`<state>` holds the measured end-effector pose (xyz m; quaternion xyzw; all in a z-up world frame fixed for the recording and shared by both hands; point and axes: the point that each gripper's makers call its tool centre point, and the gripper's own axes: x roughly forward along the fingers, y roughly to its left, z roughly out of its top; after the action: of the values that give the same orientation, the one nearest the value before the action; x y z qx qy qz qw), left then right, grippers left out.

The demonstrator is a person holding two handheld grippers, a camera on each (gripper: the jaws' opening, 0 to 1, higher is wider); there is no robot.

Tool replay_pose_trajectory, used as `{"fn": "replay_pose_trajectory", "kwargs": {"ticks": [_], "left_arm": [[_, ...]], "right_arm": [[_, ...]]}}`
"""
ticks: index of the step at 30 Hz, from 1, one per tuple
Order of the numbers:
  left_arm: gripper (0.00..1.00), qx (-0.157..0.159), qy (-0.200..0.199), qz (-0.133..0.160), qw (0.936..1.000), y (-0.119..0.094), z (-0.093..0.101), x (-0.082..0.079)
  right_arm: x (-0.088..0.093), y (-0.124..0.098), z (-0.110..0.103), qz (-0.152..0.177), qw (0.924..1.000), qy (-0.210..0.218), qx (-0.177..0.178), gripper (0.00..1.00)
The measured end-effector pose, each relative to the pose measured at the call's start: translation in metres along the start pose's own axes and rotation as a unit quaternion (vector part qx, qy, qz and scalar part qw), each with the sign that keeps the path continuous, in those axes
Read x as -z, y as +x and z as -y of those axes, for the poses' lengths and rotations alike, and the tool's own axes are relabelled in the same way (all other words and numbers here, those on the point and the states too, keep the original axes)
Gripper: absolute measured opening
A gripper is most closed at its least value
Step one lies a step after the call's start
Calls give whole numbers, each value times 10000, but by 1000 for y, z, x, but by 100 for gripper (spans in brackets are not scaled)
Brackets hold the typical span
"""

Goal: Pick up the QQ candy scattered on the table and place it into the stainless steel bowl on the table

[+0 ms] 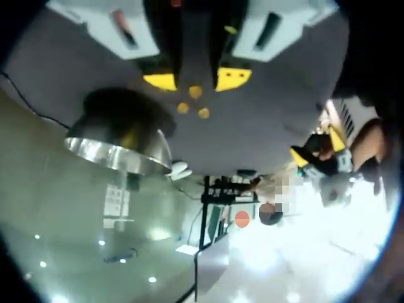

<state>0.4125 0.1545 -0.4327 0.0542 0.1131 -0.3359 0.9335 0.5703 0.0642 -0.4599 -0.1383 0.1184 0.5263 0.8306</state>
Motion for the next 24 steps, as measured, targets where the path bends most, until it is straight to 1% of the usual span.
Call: {"fn": "replay_pose_trajectory", "kwargs": {"ticks": [1, 5, 8, 10, 12, 14, 15, 16, 21, 22, 24], "left_arm": [[48, -5, -4, 2, 10000, 0, -1, 0], [48, -34, -21, -16, 10000, -1, -3, 2], [48, -47, -24, -17, 10000, -1, -4, 3], [48, -121, 103, -115, 9998, -1, -7, 6], [48, -134, 137, -151, 9997, -1, -7, 7], [48, -118, 126, -144, 9997, -1, -7, 7], [48, -112, 110, -130, 9998, -2, -7, 7], [48, -119, 96, -120, 9998, -2, -8, 7], [48, -191, 145, -189, 9995, -2, -12, 10], [48, -190, 163, -197, 9995, -2, -10, 10], [48, -167, 172, -186, 9995, -2, -7, 9]], "right_arm": [[1, 1, -6, -13, 10000, 37, -22, 22], [1, 10, -10, -47, 9997, 188, -115, 22], [2, 17, -13, -120, 9997, 179, -114, 22], [2, 21, -10, -138, 9997, 177, -126, 22], [1, 25, -10, -154, 9996, 194, -157, 22], [2, 29, -10, -214, 9994, 229, -170, 22], [3, 31, -13, -286, 9993, 128, -210, 22], [3, 32, -14, -282, 9993, 132, -225, 22], [6, 39, -11, -380, 9988, 277, -167, 21], [5, 40, -11, -364, 9986, 335, -170, 20], [5, 41, -9, -358, 9986, 367, -122, 15]]}}
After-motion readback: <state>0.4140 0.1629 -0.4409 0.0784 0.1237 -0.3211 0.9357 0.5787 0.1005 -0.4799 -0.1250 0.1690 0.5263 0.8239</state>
